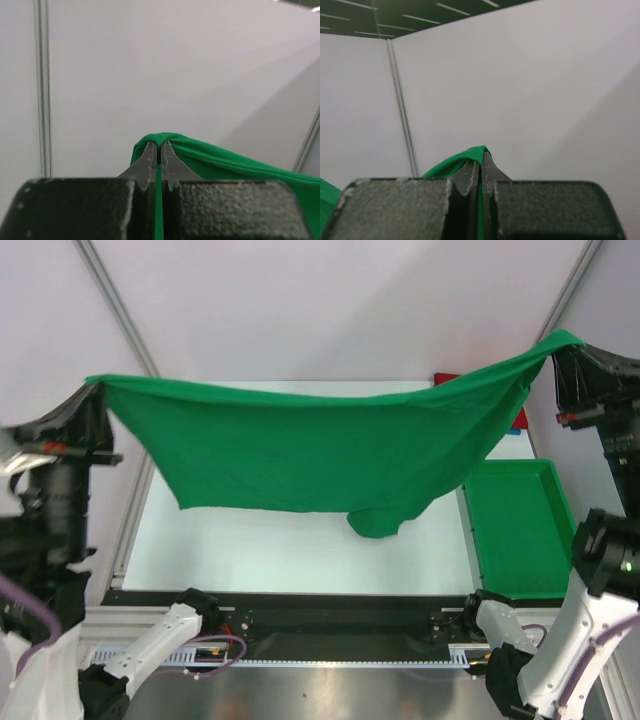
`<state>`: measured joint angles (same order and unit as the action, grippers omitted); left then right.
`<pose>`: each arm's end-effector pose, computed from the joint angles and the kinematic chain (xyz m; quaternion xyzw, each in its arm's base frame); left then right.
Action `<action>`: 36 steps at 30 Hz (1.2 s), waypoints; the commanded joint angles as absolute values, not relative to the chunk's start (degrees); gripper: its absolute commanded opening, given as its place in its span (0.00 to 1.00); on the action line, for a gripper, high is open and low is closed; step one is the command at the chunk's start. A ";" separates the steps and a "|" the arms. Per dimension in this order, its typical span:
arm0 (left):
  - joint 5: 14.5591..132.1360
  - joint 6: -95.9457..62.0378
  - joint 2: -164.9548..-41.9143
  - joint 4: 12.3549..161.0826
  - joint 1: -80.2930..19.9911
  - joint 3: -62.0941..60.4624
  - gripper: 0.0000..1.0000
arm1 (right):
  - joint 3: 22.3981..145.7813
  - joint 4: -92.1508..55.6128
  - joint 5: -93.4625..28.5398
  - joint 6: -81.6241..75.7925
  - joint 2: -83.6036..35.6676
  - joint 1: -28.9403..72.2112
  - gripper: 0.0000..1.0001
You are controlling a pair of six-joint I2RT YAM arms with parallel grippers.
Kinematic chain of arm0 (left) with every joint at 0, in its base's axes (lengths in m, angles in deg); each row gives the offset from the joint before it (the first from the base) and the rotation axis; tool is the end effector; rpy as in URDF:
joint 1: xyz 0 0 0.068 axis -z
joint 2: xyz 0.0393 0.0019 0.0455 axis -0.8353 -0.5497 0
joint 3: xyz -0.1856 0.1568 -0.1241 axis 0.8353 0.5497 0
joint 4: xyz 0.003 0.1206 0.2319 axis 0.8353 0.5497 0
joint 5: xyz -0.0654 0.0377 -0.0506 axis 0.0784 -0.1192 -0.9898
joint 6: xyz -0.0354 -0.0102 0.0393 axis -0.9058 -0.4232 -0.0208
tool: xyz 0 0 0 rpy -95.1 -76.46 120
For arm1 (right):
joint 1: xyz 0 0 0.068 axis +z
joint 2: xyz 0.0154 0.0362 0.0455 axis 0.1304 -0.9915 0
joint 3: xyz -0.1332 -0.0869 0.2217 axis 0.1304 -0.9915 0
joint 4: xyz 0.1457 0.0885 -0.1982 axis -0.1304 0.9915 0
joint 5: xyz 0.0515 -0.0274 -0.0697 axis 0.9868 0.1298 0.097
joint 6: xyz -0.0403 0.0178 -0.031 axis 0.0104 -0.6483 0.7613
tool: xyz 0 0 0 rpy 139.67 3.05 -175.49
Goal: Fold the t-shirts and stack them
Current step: Flatten the tshirt out
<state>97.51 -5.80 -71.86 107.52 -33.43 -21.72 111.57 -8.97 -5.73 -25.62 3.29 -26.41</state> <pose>0.0380 -0.0057 0.5760 -0.0207 0.5052 -0.1091 0.8559 0.0615 0.0001 0.6171 -0.0762 0.4819 0.2055 0.8483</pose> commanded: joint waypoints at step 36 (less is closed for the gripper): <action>105.33 -17.32 -100.29 84.61 -42.84 11.33 0.00 | 69.11 -40.27 -13.56 -17.64 -12.44 -7.67 0.00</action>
<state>104.98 -14.13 -93.46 93.86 -39.09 12.13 69.84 -27.86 -10.15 -21.97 -7.79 -10.76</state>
